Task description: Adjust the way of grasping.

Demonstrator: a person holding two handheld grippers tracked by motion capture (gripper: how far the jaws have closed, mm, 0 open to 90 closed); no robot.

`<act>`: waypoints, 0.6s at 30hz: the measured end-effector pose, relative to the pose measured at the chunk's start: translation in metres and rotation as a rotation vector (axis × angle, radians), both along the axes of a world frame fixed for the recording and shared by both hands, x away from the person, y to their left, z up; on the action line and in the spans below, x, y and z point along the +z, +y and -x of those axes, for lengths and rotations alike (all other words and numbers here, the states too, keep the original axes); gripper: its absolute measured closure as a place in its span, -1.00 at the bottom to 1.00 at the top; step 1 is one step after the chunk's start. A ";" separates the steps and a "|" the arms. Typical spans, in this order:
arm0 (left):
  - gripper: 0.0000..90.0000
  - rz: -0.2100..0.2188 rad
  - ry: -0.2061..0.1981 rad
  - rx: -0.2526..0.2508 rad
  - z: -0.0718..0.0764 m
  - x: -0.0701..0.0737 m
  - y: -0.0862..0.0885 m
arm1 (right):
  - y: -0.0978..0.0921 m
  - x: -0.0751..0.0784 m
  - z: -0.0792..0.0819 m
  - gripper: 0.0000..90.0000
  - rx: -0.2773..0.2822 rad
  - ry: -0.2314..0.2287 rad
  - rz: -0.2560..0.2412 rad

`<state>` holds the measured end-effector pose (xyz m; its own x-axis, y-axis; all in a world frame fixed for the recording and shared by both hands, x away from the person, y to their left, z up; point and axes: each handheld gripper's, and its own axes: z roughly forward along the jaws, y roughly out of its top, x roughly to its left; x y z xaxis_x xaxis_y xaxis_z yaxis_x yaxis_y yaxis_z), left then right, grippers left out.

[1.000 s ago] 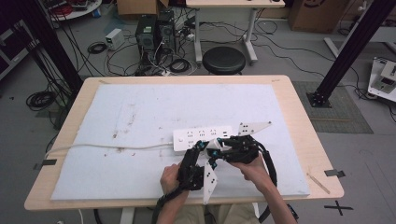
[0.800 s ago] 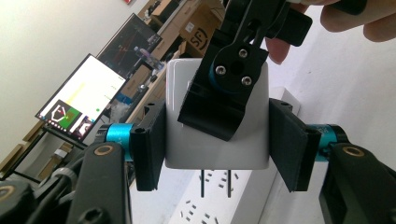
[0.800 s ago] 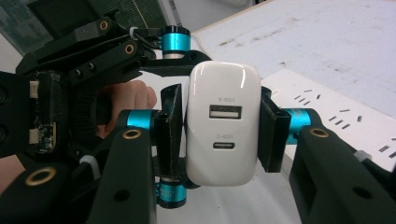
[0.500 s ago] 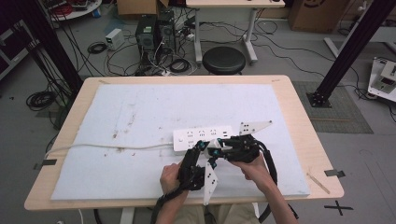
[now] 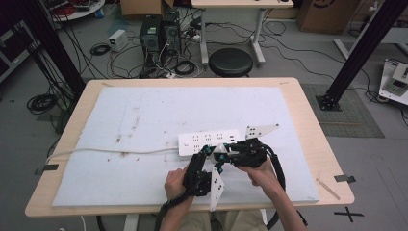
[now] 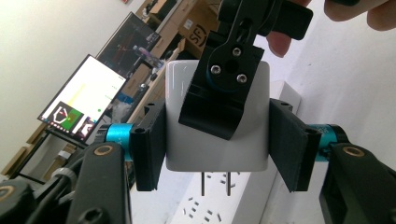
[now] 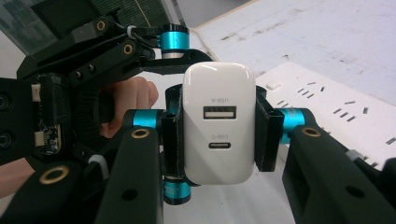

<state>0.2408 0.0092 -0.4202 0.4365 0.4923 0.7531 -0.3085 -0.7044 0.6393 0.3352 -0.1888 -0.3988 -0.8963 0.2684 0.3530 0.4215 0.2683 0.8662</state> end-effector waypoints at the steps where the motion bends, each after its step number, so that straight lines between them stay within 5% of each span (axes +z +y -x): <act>1: -0.06 0.004 0.009 -0.004 -0.001 0.000 0.000 | 0.000 0.000 0.000 0.41 -0.002 0.000 0.000; 4: -0.08 0.015 0.023 -0.003 -0.002 0.000 0.000 | 0.000 -0.001 -0.001 0.41 -0.001 0.008 0.006; 10: -0.58 0.061 0.081 -0.013 -0.006 0.000 0.001 | -0.001 -0.001 0.000 0.41 -0.015 0.004 0.008; 14: -0.58 0.037 0.129 -0.039 -0.008 0.000 0.002 | -0.002 -0.001 -0.001 0.41 -0.022 -0.001 0.009; 18: -0.58 0.101 0.169 -0.060 -0.010 0.001 0.005 | -0.003 0.000 0.000 0.41 -0.035 -0.005 0.011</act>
<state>0.2506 0.0147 -0.4193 0.5830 0.5310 0.6149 -0.2302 -0.6179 0.7518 0.3354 -0.1920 -0.3990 -0.8880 0.3037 0.3454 0.4265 0.2626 0.8655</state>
